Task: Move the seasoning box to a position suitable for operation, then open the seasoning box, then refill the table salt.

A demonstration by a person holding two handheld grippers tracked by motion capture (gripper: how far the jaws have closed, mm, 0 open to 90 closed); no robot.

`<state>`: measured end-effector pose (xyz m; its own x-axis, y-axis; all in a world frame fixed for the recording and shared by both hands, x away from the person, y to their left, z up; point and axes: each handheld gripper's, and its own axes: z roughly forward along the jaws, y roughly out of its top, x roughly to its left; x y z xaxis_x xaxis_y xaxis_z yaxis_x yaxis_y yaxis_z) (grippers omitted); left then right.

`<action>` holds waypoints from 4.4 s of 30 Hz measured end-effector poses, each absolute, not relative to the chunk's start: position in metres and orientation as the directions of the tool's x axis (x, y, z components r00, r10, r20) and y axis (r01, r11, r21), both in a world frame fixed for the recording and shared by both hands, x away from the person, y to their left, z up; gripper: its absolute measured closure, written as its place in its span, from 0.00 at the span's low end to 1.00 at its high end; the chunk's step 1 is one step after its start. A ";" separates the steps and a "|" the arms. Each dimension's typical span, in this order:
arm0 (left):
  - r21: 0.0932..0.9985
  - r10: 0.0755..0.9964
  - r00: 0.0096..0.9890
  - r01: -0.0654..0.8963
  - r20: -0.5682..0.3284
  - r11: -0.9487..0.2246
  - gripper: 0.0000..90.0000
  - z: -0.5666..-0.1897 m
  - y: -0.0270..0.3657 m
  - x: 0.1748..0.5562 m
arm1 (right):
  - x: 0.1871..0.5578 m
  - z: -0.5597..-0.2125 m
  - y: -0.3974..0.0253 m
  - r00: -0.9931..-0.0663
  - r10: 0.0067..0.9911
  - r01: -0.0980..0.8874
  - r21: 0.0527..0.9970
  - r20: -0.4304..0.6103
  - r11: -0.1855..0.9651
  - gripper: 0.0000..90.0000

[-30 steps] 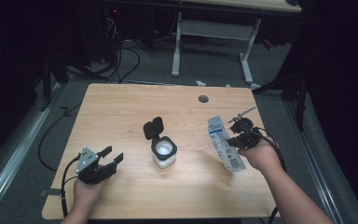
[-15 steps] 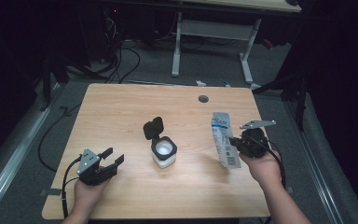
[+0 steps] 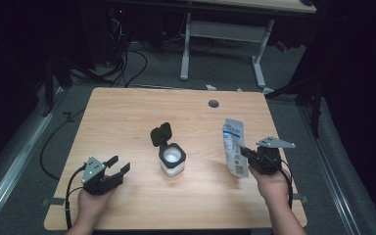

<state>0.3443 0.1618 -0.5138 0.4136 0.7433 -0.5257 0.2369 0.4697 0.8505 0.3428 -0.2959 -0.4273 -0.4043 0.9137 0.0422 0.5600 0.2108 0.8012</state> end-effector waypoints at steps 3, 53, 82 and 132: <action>0.849 0.742 0.413 0.245 -0.528 0.468 0.48 -0.515 0.162 0.344 | 0.339 -0.430 -0.297 -0.401 0.914 0.546 0.816 0.057 0.188 1.00; 0.861 0.746 0.430 0.247 -0.509 0.445 0.49 -0.520 0.158 0.341 | 0.338 -0.483 -0.313 -0.297 0.952 0.251 0.968 0.077 0.000 1.00; 0.851 0.739 0.424 0.271 -0.524 0.449 0.49 -0.520 0.157 0.342 | 0.318 -0.496 -0.315 -0.276 0.959 0.398 0.916 0.067 0.050 0.59; 0.862 0.767 0.400 0.311 -0.502 0.401 0.54 -0.515 0.135 0.369 | 0.324 -0.511 -0.231 -0.467 0.884 0.471 0.852 0.022 0.227 0.68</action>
<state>0.3694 0.1347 -0.5149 0.4003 0.7670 -0.5015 0.3114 0.4008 0.8616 0.3239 -0.2307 -0.5108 -0.4668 0.8841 0.0223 0.4711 0.2272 0.8523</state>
